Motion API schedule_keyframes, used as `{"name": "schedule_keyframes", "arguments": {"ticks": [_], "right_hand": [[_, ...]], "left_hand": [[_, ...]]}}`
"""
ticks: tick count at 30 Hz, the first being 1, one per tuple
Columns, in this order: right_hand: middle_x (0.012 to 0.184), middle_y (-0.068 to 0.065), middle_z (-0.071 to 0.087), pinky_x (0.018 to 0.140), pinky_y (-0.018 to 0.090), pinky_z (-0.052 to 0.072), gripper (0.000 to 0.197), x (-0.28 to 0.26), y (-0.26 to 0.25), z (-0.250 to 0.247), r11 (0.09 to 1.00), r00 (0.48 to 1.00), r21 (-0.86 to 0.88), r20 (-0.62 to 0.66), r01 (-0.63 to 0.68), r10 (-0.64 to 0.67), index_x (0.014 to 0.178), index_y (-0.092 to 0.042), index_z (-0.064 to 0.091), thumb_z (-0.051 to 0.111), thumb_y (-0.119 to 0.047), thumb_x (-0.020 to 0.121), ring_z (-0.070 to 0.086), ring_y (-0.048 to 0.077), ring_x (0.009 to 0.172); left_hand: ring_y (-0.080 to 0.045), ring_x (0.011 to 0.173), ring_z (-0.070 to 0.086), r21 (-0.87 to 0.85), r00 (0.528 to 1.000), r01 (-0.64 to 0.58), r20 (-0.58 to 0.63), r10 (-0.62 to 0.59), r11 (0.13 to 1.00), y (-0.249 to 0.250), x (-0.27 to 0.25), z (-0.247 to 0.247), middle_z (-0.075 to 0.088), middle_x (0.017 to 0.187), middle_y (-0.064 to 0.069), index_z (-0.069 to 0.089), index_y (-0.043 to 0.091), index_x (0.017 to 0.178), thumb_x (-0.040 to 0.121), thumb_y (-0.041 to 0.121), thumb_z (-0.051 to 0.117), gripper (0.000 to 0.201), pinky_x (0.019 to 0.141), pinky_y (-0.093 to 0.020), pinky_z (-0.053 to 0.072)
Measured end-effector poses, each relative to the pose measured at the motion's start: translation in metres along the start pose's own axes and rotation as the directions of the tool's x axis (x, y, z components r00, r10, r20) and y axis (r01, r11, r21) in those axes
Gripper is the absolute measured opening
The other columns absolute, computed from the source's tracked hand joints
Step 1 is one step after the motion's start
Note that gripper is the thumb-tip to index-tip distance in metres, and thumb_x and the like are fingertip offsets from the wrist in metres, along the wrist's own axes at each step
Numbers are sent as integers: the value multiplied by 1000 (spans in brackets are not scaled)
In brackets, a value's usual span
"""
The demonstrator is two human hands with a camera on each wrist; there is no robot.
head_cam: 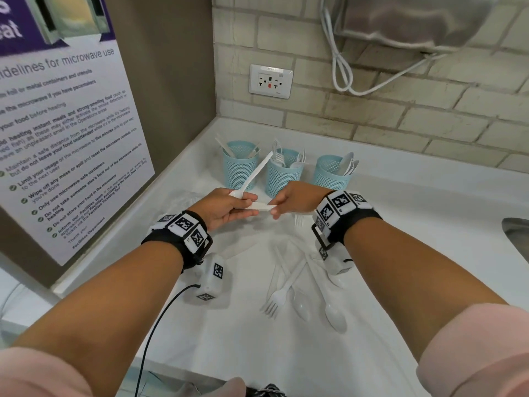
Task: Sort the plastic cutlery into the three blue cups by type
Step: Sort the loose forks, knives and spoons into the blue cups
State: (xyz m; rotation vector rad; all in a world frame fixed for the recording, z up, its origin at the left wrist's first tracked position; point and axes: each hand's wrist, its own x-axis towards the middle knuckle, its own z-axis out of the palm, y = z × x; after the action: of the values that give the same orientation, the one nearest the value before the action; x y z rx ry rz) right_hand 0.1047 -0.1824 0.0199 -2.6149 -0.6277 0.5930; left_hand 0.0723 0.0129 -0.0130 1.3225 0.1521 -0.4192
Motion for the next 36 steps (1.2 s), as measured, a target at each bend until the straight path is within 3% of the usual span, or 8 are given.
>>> {"name": "schedule_keyframes", "arguments": {"ticks": [6, 10, 13, 16, 21, 25, 30, 36], "right_hand": [[79, -1, 60, 61, 14, 34, 14, 24, -11, -19, 991, 995, -128, -97, -43, 31, 93, -13, 73, 67, -21, 83, 50, 11, 77], [82, 1, 67, 51, 14, 39, 6, 32, -14, -50, 981, 966, 193, -252, -16, 65, 80, -20, 64, 64, -21, 86, 49, 9, 63], [85, 9, 67, 53, 23, 44, 8, 45, -29, -65, 848, 890, 502, -447, 169, 87, 86, -12, 57, 54, -13, 93, 50, 12, 58], [82, 10, 63, 53, 21, 52, 8, 64, -46, -71, 738, 795, 606, -585, 296, 161, 97, -6, 51, 47, -13, 97, 55, 14, 55], [84, 11, 61, 76, 39, 57, 8, 97, -54, -65, 674, 699, 640, -669, 369, 253, 93, -7, 52, 47, -13, 95, 63, 22, 62], [86, 12, 62, 84, 45, 55, 10, 113, -53, -58, 643, 763, 703, -584, 304, 277, 91, -6, 52, 49, -15, 94, 65, 25, 68], [101, 20, 67, 90, 46, 51, 11, 125, -50, -50, 872, 860, 483, -476, 79, 185, 90, -9, 56, 56, -19, 86, 65, 34, 95], [87, 10, 62, 86, 40, 54, 26, 126, -53, -49, 826, 791, 544, -566, 149, 230, 115, -8, 49, 53, -11, 89, 65, 32, 89]], "left_hand": [[-11, 63, 70, -86, 980, -153, -139, 140, 985, 4, 3, -4, 65, 94, -13, 59, 1, 103, 97, 12, 49, 16, 59, -16, 56], [0, 40, 43, 28, 949, -182, -257, 183, 983, 14, 2, -11, 52, 72, 1, 61, 10, 101, 96, 21, 50, 16, 40, -10, 33], [-4, 40, 27, 134, 940, -162, -280, 194, 978, 18, 5, -13, 36, 66, 3, 56, 12, 109, 96, 36, 48, 29, 37, -14, 23], [-6, 46, 23, 123, 937, -137, -306, 169, 983, 21, 8, -13, 31, 67, 5, 58, 15, 113, 97, 50, 35, 45, 35, -15, 20], [-7, 50, 23, -37, 922, -124, -375, 101, 992, 19, 15, -15, 32, 67, 4, 56, 14, 117, 101, 34, 25, 40, 36, -15, 19], [-8, 52, 24, -22, 890, -165, -434, 139, 986, 20, 18, -17, 31, 69, 3, 55, 16, 114, 99, 25, 27, 33, 43, -18, 20], [-10, 56, 31, -20, 830, -229, -526, 185, 973, 21, 24, -19, 34, 72, 2, 57, 19, 107, 96, 21, 36, 24, 49, -19, 27], [-10, 58, 34, 65, 807, -285, -522, 276, 956, 16, 26, -20, 37, 70, 2, 55, 17, 113, 97, 24, 44, 20, 53, -20, 34]]}}
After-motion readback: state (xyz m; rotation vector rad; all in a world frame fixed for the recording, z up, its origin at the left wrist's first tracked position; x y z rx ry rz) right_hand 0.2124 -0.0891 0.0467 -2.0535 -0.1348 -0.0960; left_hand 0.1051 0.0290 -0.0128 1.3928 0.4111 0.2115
